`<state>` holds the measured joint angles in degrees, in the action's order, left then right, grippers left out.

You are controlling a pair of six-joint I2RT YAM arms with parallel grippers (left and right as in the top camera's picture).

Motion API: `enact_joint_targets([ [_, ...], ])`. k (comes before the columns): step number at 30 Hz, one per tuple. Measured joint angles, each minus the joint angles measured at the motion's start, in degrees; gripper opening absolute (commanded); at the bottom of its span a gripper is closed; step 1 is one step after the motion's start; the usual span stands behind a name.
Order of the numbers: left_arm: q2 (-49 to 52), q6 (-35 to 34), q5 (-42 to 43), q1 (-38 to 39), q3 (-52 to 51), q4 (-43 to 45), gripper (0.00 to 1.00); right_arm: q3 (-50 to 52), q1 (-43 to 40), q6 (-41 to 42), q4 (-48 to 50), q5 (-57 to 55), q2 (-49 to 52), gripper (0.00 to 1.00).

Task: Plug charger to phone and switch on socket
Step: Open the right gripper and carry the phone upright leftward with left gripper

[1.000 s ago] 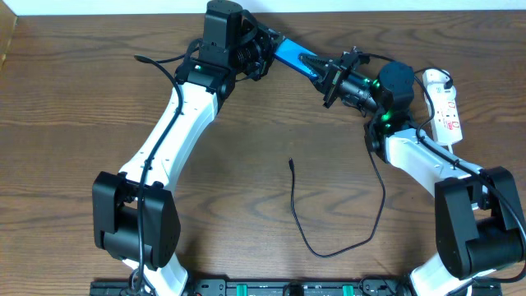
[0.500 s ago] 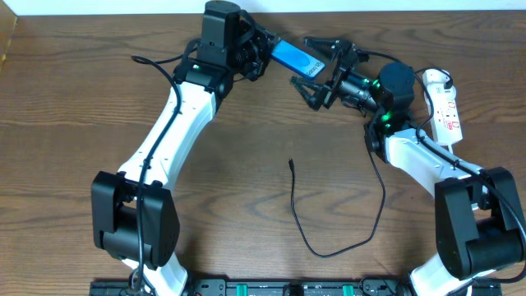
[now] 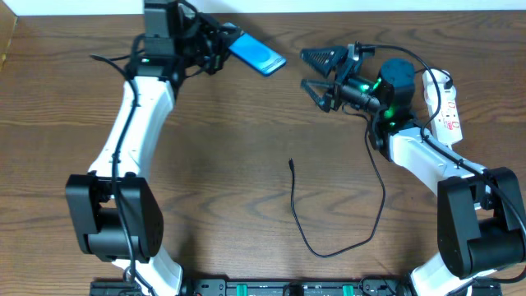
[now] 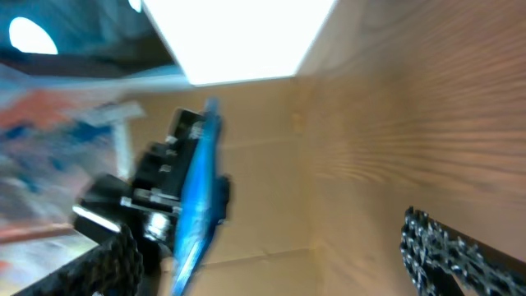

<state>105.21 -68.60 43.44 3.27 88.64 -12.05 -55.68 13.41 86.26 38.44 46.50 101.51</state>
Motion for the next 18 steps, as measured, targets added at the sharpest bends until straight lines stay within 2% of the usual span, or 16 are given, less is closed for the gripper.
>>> enact_joint_targets([
  [2,0.00,2.73,3.96,-1.77,0.00,-1.53,0.07,0.02,-0.07,-3.93,-1.75,0.22,0.02,0.99],
  [8,0.00,16.63,17.57,-6.56,0.00,-3.98,0.07,0.02,-0.83,-15.93,-1.77,0.46,0.02,0.99],
  [13,0.00,25.14,26.88,-8.66,0.00,-4.04,0.07,-0.09,-1.81,-19.23,-2.29,1.31,0.02,0.99],
  [15,0.00,26.84,29.57,-9.35,0.00,-4.04,0.07,-0.92,-2.38,-20.17,-4.85,2.45,0.02,0.99],
  [18,0.00,28.70,32.11,-10.51,-0.02,-4.02,0.07,-4.66,-3.30,-23.58,-14.14,4.13,0.02,0.99],
])
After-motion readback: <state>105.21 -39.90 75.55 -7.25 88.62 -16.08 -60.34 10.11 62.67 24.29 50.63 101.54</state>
